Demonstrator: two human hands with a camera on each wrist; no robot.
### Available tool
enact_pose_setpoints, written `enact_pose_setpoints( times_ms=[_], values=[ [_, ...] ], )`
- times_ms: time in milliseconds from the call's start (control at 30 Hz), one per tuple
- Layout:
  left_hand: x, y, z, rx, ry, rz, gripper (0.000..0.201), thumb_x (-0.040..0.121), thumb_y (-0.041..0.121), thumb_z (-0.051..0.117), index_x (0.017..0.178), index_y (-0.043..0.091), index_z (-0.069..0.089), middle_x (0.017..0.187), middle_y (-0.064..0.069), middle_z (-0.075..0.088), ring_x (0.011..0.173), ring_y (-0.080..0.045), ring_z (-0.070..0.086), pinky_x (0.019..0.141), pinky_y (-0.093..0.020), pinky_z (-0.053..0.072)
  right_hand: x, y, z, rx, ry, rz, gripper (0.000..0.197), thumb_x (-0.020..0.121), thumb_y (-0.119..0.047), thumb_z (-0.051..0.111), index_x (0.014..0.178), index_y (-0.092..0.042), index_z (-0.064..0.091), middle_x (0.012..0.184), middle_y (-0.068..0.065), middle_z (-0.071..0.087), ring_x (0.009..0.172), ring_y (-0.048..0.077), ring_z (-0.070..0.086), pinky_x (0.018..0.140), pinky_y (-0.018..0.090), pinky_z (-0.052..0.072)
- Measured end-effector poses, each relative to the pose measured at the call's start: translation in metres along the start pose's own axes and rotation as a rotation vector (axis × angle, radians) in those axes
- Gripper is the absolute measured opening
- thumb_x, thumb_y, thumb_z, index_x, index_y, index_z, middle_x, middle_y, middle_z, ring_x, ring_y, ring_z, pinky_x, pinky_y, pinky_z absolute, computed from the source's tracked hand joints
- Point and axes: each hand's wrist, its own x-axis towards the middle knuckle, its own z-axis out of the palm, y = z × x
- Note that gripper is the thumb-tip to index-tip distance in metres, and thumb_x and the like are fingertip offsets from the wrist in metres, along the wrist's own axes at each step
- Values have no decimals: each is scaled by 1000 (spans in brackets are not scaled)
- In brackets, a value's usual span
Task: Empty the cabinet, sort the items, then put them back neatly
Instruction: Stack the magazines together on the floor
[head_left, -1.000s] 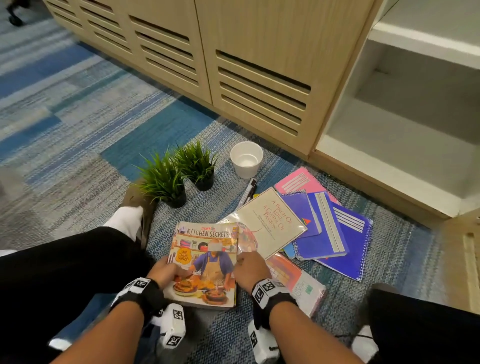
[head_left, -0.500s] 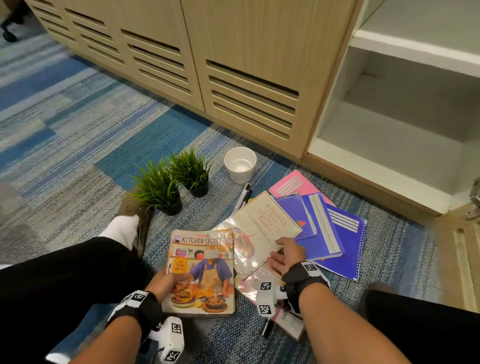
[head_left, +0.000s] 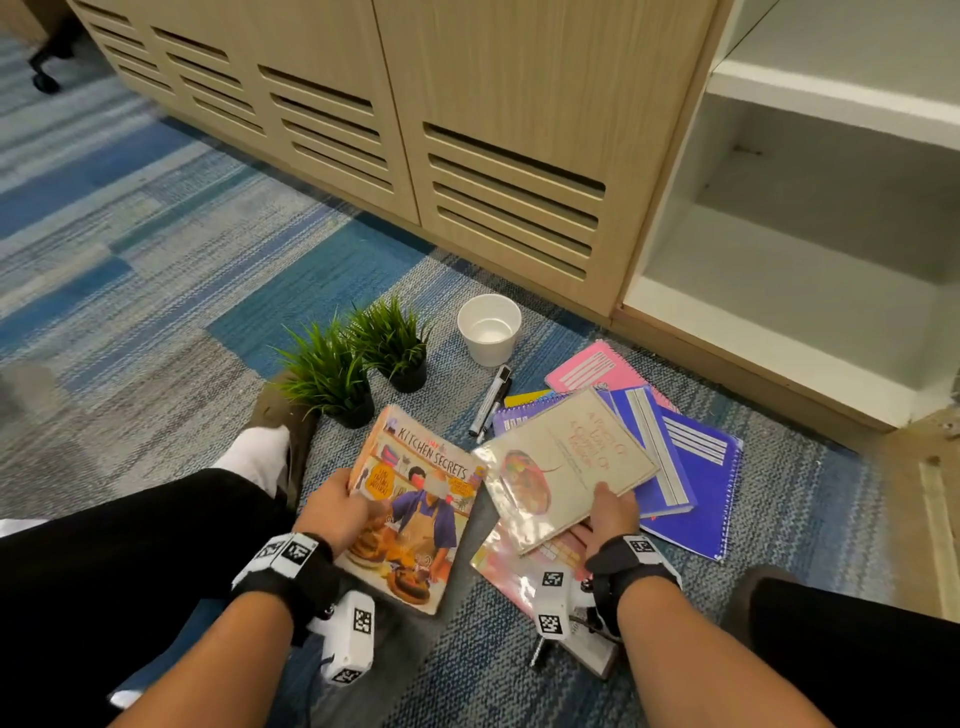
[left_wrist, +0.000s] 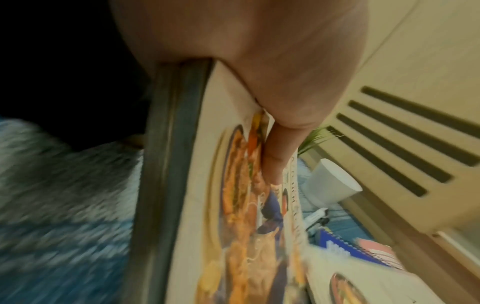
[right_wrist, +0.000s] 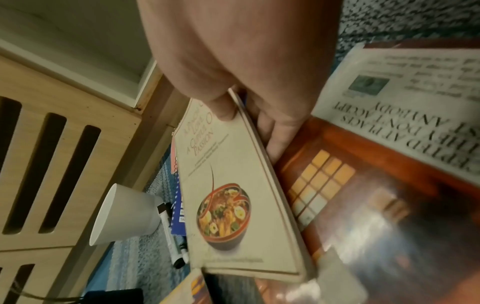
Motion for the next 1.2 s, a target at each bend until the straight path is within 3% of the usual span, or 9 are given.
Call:
enact_pose_setpoints(
  times_ms=[200,333,467,600,733,933,1000,1100,1200],
  values=[
    [-25,95,-26,527,92,291,34,76,41,68,91,21,46,95,-8,66,91,-35,65,74,-38,49,76,10,-36,-236,83,-160,62,76,-17,39,133,-38,48,126,12,65,101,39,66,84,60,56],
    [-26,136,-37,142,23,322,36,65,39,77,88,20,56,86,-4,72,76,-28,69,72,-40,56,30,-7,-36,-258,10,-52,37,87,-11,45,123,-16,52,116,19,61,100,40,63,87,62,52],
    [-28,145,-8,-480,-478,220,20,82,4,71,101,7,68,84,-11,72,60,-19,67,63,-28,55,5,-9,-34,-182,-72,55,27,89,-25,51,111,-12,58,104,22,66,90,37,64,82,49,53],
    [-24,121,56,-445,-710,94,24,85,4,67,109,0,68,88,-18,68,64,-22,65,67,-31,51,12,-4,-49,-86,-149,202,79,69,-67,65,122,-8,66,111,27,69,105,44,64,101,62,43],
    [-14,57,127,-280,-555,-1,29,64,16,80,92,10,74,87,-7,78,73,-18,69,80,-37,59,-4,-4,-73,-111,-249,268,82,80,-83,42,110,-12,69,112,18,72,109,37,66,98,57,49],
    [-10,3,162,-316,-406,-43,39,68,10,82,103,15,66,96,-8,75,75,-23,67,65,-32,56,11,11,-64,-506,-343,81,66,54,-36,95,109,-13,69,109,10,74,96,27,72,89,42,57],
    [-5,1,161,-334,-364,-81,66,57,22,87,114,8,59,94,-10,75,66,-21,68,61,-35,57,17,16,-56,-542,-289,-32,55,52,-19,92,102,-14,70,99,2,77,93,23,73,92,44,56],
    [-19,18,137,-478,-376,-198,42,68,15,84,100,8,59,79,-14,63,43,-19,56,42,-23,40,-3,8,-40,-494,-384,-43,49,59,-6,85,107,-7,73,99,7,77,98,30,72,90,46,57],
    [-30,22,101,-618,-589,-351,31,64,20,81,92,8,75,82,-20,63,59,-26,57,58,-33,48,-15,10,-28,-442,-528,-9,46,66,5,78,110,-1,72,107,15,74,92,32,69,80,42,55]
  ],
)
